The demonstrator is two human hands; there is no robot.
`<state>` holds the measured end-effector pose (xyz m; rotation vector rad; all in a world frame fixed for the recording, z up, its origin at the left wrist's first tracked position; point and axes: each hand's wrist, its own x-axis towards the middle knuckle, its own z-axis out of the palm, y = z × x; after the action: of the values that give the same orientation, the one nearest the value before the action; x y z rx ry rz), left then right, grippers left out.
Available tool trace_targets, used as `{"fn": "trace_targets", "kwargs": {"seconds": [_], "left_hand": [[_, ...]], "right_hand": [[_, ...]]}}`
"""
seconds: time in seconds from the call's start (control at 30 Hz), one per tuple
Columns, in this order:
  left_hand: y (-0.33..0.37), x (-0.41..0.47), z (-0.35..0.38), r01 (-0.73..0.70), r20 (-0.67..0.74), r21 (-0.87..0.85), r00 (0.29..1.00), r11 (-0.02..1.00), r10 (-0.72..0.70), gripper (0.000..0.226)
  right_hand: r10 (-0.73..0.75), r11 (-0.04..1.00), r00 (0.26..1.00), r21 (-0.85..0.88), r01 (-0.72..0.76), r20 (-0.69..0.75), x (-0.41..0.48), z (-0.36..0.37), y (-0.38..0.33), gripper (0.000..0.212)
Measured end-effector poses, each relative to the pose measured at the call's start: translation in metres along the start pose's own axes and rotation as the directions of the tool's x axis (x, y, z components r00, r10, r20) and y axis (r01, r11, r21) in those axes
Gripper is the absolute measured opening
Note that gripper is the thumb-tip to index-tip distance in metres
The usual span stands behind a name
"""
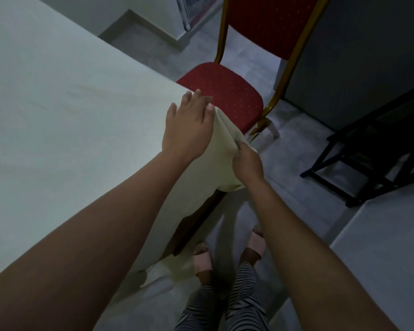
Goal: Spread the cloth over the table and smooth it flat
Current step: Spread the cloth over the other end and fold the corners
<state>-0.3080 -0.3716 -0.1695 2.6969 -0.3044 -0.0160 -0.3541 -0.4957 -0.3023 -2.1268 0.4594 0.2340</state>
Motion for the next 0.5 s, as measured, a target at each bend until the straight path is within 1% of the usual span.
{"fn": "trace_targets", "kwargs": {"seconds": [0.03,0.07,0.1,0.13,0.17,0.2,0.23,0.27,0.3,0.33,0.37,0.4,0.47,0.5], "left_hand": [[-0.001,0.000,0.001,-0.006,-0.004,0.003,1.000,1.000,0.006,0.044],[-0.001,0.001,0.001,-0.009,-0.004,0.004,1.000,1.000,0.010,0.044],[-0.002,0.000,0.001,-0.009,-0.004,0.003,1.000,1.000,0.009,0.044],[-0.002,0.000,0.001,-0.012,-0.003,0.000,1.000,1.000,0.012,0.044],[-0.002,0.000,0.002,-0.014,-0.002,-0.004,1.000,1.000,0.014,0.044],[-0.001,0.000,0.002,-0.016,-0.002,-0.007,1.000,1.000,0.016,0.044],[-0.001,0.000,0.002,-0.016,-0.002,-0.006,1.000,1.000,0.016,0.044],[-0.001,-0.001,0.002,-0.015,-0.004,-0.001,1.000,1.000,0.015,0.044],[-0.002,-0.001,0.002,-0.017,-0.008,0.007,1.000,1.000,0.017,0.043],[-0.002,-0.001,0.002,-0.018,-0.011,0.013,1.000,1.000,0.019,0.043],[-0.002,-0.001,0.002,-0.019,-0.013,0.016,1.000,1.000,0.019,0.043],[-0.001,0.000,0.003,-0.020,-0.014,0.018,1.000,1.000,0.020,0.043],[-0.001,0.000,0.003,-0.018,-0.013,0.021,1.000,1.000,0.018,0.043],[-0.001,-0.001,0.003,-0.017,-0.010,0.025,1.000,1.000,0.017,0.042]], "right_hand": [[0.050,0.992,0.999,0.116,-0.050,0.001,0.005,0.006,-0.002,0.042],[0.130,0.957,0.991,0.258,-0.132,0.027,0.011,0.009,-0.003,0.038],[0.210,0.890,0.975,0.398,-0.222,0.074,0.015,0.011,-0.004,0.033],[0.268,0.834,0.958,0.472,-0.285,0.104,0.017,0.013,-0.003,0.028],[0.286,0.827,0.952,0.475,-0.301,0.107,0.016,0.016,-0.001,0.026],[0.243,0.878,0.967,0.405,-0.255,0.082,0.013,0.018,0.001,0.023],[0.162,0.936,0.985,0.307,-0.174,0.064,0.011,0.020,0.003,0.025],[0.096,0.969,0.995,0.224,-0.103,0.041,0.010,0.024,0.005,0.039],[0.048,0.981,0.999,0.185,-0.049,0.011,0.012,0.026,0.006,0.052],[0.005,0.985,1.000,0.174,-0.002,-0.017,0.015,0.027,0.005,0.058],[-0.047,0.984,0.998,0.172,0.053,-0.037,0.021,0.029,0.004,0.054],[-0.091,0.982,0.995,0.160,0.096,-0.036,0.026,0.029,0.003,0.043],[-0.106,0.988,0.994,0.106,0.108,-0.030,0.030,0.027,0.005,0.022],[-0.094,0.993,0.993,0.071,0.099,-0.066,0.030,0.024,0.008,0.019]]}}
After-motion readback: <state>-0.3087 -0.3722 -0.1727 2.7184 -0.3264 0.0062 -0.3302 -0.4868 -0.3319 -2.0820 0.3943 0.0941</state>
